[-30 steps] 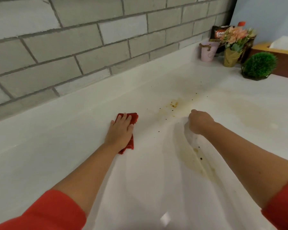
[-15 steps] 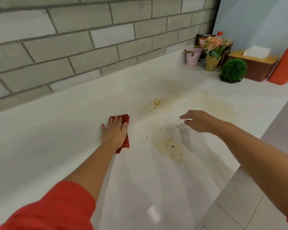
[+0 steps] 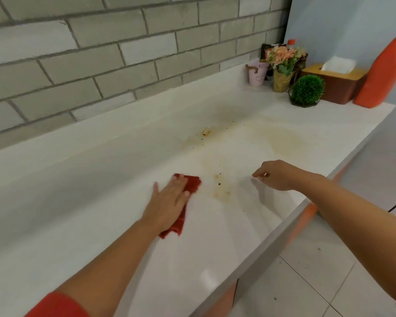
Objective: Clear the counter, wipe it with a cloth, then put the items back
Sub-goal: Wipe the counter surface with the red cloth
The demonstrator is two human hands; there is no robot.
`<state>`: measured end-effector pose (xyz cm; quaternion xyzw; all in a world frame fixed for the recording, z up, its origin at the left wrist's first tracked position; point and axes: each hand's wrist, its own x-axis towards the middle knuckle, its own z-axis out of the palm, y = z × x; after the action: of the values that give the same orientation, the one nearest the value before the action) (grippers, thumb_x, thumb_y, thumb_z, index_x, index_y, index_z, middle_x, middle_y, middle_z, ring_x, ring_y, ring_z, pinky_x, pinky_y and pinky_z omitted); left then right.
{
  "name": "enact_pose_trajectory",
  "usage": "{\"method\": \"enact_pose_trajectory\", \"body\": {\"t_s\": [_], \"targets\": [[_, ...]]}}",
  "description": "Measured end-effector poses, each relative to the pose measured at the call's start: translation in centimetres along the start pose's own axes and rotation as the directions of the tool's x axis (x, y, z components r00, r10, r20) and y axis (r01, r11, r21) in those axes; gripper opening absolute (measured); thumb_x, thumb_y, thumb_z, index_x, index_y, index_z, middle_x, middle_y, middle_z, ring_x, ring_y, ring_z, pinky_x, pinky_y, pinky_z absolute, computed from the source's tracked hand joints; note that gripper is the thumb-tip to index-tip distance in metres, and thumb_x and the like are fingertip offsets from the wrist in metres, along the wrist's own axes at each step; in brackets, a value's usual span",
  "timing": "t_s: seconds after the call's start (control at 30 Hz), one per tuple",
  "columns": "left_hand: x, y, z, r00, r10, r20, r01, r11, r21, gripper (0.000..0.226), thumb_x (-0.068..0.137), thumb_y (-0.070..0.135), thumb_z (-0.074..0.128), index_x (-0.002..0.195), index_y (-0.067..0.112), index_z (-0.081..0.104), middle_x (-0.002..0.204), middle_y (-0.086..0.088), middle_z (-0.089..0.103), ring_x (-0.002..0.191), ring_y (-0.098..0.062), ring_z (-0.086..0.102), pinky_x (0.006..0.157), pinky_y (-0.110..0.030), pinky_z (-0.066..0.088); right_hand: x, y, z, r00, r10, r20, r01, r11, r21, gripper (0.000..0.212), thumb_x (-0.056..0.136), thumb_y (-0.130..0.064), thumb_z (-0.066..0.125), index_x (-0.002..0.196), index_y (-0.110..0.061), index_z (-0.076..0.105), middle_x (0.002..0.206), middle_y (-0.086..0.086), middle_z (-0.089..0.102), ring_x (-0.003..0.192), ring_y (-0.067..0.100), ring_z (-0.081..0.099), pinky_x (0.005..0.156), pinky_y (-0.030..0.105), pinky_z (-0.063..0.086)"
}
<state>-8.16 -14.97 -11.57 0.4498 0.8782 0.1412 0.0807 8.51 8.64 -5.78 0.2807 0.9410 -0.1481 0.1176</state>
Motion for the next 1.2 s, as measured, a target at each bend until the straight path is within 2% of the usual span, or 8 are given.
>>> {"method": "enact_pose_trajectory", "body": {"t_s": [0.13,0.23,0.4,0.57,0.67,0.8,0.9,1.2], "targets": [[2.4,-2.0,-0.4,0.951,-0.293,-0.095,0.296,0.955,0.019,0.054,0.101,0.036,0.016,0.150,0.012,0.015,0.158,-0.002,0.013,0.147,-0.015,0.005,0.116,-0.050,-0.004,-1.8,2.5,0.9,1.000,0.031,0.002,-0.030,0.997,-0.064,0.040,0.099,-0.007,0.032,0.133,-0.013,0.053,0.136,0.005,0.046,0.124,0.024,0.045,0.094,0.024,0.034],[3.9,-0.3,0.1,0.929,-0.359,-0.093,0.367,0.926,0.086,0.057,0.100,0.039,0.013,0.149,0.009,0.014,0.158,-0.006,0.013,0.146,-0.020,0.007,0.117,-0.051,0.000,-2.7,3.2,2.0,0.998,0.046,0.033,-0.043,0.995,-0.087,0.047,0.097,-0.001,0.031,0.140,-0.015,0.043,0.137,0.006,0.042,0.124,0.025,0.044,0.094,0.025,0.034],[1.6,6.7,2.4,0.993,-0.118,-0.009,0.118,0.990,0.083,0.058,0.101,0.040,0.014,0.150,0.011,0.011,0.159,-0.004,0.009,0.147,-0.018,0.001,0.117,-0.044,-0.004,-3.4,2.8,2.8,0.999,0.033,0.040,-0.028,0.993,-0.115,0.049,0.099,-0.006,0.029,0.147,-0.012,0.027,0.144,0.008,0.032,0.129,0.028,0.040,0.102,0.029,0.033],[-4.5,11.3,4.1,0.989,0.133,0.068,-0.139,0.986,0.088,0.056,0.100,0.046,0.013,0.151,0.021,0.009,0.159,0.005,0.005,0.146,-0.009,-0.002,0.117,-0.040,-0.011,-4.5,2.5,2.9,0.999,0.037,0.034,-0.033,0.994,-0.106,0.049,0.098,-0.004,0.028,0.147,-0.008,0.024,0.144,0.013,0.029,0.127,0.030,0.040,0.103,0.030,0.036],[-5.3,9.1,3.5,0.997,0.065,0.032,-0.066,0.996,0.057,0.055,0.100,0.044,0.014,0.151,0.022,0.010,0.158,0.006,0.006,0.146,-0.007,0.000,0.115,-0.039,-0.013,-5.1,2.5,3.1,0.999,0.030,0.035,-0.027,0.995,-0.095,0.051,0.097,-0.001,0.028,0.147,-0.005,0.023,0.148,0.014,0.025,0.130,0.031,0.039,0.105,0.032,0.036],[-1.9,5.3,2.1,0.968,-0.240,-0.080,0.243,0.970,0.030,0.056,0.101,0.039,0.015,0.150,0.011,0.013,0.158,-0.003,0.013,0.147,-0.015,0.005,0.117,-0.047,-0.004,-5.1,2.9,3.2,0.999,-0.011,0.031,0.012,0.998,-0.057,0.040,0.099,-0.005,0.027,0.138,-0.001,0.036,0.143,0.016,0.031,0.122,0.033,0.046,0.102,0.036,0.040],[0.8,5.6,2.2,0.937,-0.335,-0.097,0.342,0.937,0.067,0.058,0.100,0.040,0.014,0.148,0.007,0.016,0.157,-0.006,0.017,0.146,-0.021,0.007,0.117,-0.050,0.000,-5.2,3.4,2.9,0.999,-0.033,0.039,0.033,0.999,-0.011,0.039,0.102,-0.007,0.024,0.139,-0.001,0.036,0.144,0.016,0.032,0.129,0.029,0.037,0.104,0.035,0.035],[-2.2,14.3,5.0,1.000,-0.023,-0.003,0.023,0.997,0.075,0.058,0.100,0.044,0.015,0.150,0.015,0.011,0.158,-0.002,0.010,0.147,-0.017,0.003,0.117,-0.040,-0.003,-4.9,4.4,3.0,0.996,-0.067,0.051,0.062,0.993,0.099,0.043,0.102,-0.010,0.023,0.144,-0.006,0.032,0.149,0.012,0.026,0.136,0.029,0.030,0.109,0.031,0.025]]}}
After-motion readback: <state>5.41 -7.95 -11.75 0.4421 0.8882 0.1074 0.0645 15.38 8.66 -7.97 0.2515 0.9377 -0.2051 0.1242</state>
